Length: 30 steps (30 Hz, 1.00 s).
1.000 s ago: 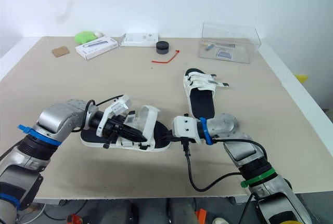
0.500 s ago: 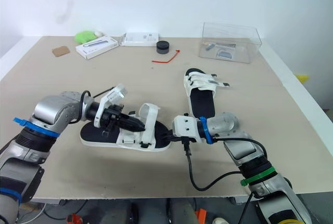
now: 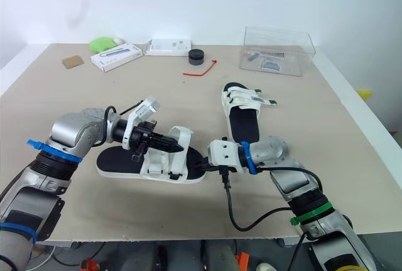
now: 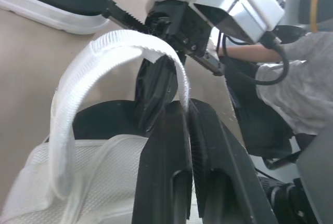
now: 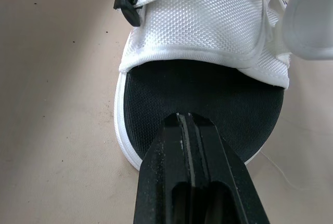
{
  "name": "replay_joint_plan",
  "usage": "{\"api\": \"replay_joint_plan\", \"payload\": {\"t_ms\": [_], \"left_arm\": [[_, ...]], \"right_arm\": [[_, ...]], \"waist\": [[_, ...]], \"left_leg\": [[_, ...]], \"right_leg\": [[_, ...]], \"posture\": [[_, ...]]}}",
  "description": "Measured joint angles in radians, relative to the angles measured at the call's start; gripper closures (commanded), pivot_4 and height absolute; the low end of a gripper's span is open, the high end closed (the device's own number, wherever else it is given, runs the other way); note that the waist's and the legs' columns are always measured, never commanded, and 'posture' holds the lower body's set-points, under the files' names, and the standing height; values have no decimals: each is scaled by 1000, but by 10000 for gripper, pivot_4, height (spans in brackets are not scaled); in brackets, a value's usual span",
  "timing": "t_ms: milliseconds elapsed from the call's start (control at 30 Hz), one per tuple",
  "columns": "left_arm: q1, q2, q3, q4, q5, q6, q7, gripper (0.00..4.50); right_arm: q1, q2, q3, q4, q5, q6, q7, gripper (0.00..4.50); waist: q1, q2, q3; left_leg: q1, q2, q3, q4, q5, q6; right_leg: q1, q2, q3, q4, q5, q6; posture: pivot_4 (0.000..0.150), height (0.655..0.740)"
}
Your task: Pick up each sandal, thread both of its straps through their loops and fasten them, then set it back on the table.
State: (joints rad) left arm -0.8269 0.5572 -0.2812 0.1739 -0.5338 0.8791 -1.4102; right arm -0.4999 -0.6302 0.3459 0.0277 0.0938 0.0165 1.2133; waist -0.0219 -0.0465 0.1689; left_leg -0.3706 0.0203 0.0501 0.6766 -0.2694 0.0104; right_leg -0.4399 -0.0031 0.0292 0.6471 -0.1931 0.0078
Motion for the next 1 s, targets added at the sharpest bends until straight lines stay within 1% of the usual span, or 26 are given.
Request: {"api": "replay_joint_plan", "payload": {"t_ms": [267,333,567,667,800,933,1000], "left_arm": [[14,22,-26,-29,34,-69,-23,44760],[41,23,-40,-31,57,-97,-19,44760],[83,29,-47,-63,77,-140,-20,44760],[95,37,-48,-82,74,-137,-24,44760],[115,69,-61,-162,51,-89,-55,44760],[118,80,-65,-180,46,-75,-56,44760],[112,91,-65,-185,31,-28,-55,44760]], "right_arm": [[5,-1,0,-4,0,-2,-2,45000],[5,-1,0,-4,0,-5,-3,45000],[3,-1,0,-1,0,-5,-2,45000],[3,-1,0,-1,0,-5,-1,45000],[3,-1,0,-1,0,-7,-1,45000],[3,-1,0,-1,0,-7,-1,45000],[3,-1,1,-2,0,-7,-1,45000]], "waist": [[0,0,0],[0,0,0],[0,0,0],[0,0,0],[0,0,0],[0,0,0],[0,0,0]], "left_leg": [[0,0,0,0,0,0],[0,0,0,0,0,0],[0,0,0,0,0,0],[0,0,0,0,0,0],[0,0,0,0,0,0],[0,0,0,0,0,0],[0,0,0,0,0,0]], "right_leg": [[0,0,0,0,0,0],[0,0,0,0,0,0],[0,0,0,0,0,0],[0,0,0,0,0,0],[0,0,0,0,0,0],[0,0,0,0,0,0],[0,1,0,0,0,-1]], "posture": [[1500,7400],[1500,7400],[1500,7400],[1500,7400],[1500,7400],[1500,7400],[1500,7400]]}}
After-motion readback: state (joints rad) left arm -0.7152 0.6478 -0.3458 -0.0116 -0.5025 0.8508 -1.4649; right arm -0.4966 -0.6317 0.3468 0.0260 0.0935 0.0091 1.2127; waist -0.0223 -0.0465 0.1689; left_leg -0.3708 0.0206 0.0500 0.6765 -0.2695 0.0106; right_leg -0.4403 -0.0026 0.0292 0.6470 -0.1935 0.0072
